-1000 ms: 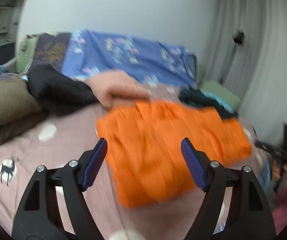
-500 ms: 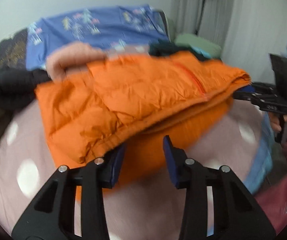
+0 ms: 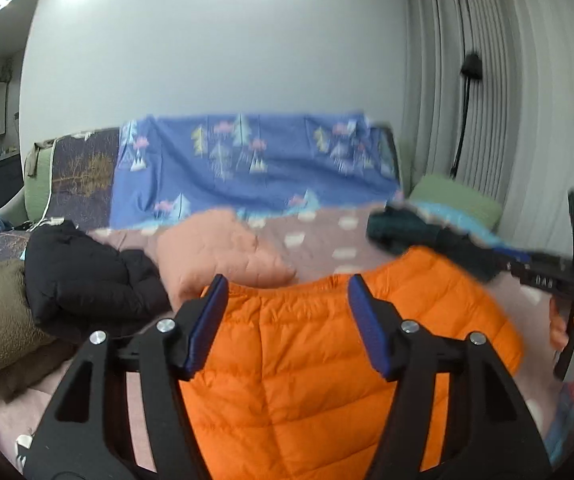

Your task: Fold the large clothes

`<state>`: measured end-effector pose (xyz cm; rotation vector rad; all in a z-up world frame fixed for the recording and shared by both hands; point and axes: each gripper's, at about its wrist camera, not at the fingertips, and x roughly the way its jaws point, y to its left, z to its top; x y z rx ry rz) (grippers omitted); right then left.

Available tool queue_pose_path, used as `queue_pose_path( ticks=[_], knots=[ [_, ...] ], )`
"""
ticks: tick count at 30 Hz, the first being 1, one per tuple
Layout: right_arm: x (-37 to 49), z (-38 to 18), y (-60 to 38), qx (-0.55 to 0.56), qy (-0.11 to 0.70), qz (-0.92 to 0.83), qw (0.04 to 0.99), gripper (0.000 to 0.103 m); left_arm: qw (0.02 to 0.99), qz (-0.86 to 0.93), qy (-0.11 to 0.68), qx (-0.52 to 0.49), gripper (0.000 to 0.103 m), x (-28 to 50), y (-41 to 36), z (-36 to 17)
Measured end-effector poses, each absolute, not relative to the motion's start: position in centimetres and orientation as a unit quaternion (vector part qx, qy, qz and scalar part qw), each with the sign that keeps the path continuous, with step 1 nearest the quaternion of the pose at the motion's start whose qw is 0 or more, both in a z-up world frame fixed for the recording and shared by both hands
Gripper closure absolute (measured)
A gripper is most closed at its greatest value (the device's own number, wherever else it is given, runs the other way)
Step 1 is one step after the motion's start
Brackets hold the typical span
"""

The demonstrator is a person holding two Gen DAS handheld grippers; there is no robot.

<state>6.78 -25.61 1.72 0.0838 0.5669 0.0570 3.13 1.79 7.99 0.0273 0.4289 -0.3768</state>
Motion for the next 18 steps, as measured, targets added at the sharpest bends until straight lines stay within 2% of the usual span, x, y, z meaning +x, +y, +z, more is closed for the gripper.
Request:
queue_pose_path(
  ticks=[6,8,9,11,14,15,16,18],
  knots=[
    [13.5,-6.3,-27.2,0.040,0.382,-0.045,0.922,0.062,0.921,-0.119,0.367,0.051,0.040,10.3,-0.5,-1.1],
    [14.4,-8.6,-28.2,0.063,0.394,-0.042,0.916,0.061,0.912,-0.087,0.397,0.057,0.031,12.5,0.3,-4.8],
    [14.4,-8.5,-28.3,0.071,0.396,-0.042,0.915,0.061,0.915,-0.097,0.390,0.027,0.027,13.1,1.4,-5.8],
    [14.0,-7.8,-27.7,0.053,0.401,-0.046,0.913,0.060,0.911,-0.099,0.401,-0.012,0.026,13.4,2.8,-6.2],
    [13.1,-5.4,-26.4,0.019,0.392,-0.053,0.918,0.059,0.913,-0.079,0.401,-0.004,0.029,12.6,3.2,-5.0],
    [13.0,-4.4,-26.0,0.021,0.379,-0.046,0.924,0.056,0.918,-0.079,0.389,-0.003,0.034,11.9,3.1,-3.7],
    [13.5,-3.6,-25.7,0.028,0.370,-0.040,0.928,0.050,0.924,-0.083,0.374,-0.006,0.034,11.4,2.9,-2.6],
    [14.6,-2.6,-25.0,0.046,0.365,-0.023,0.930,0.046,0.935,-0.092,0.343,-0.010,0.034,10.7,2.1,-0.4]
  ],
)
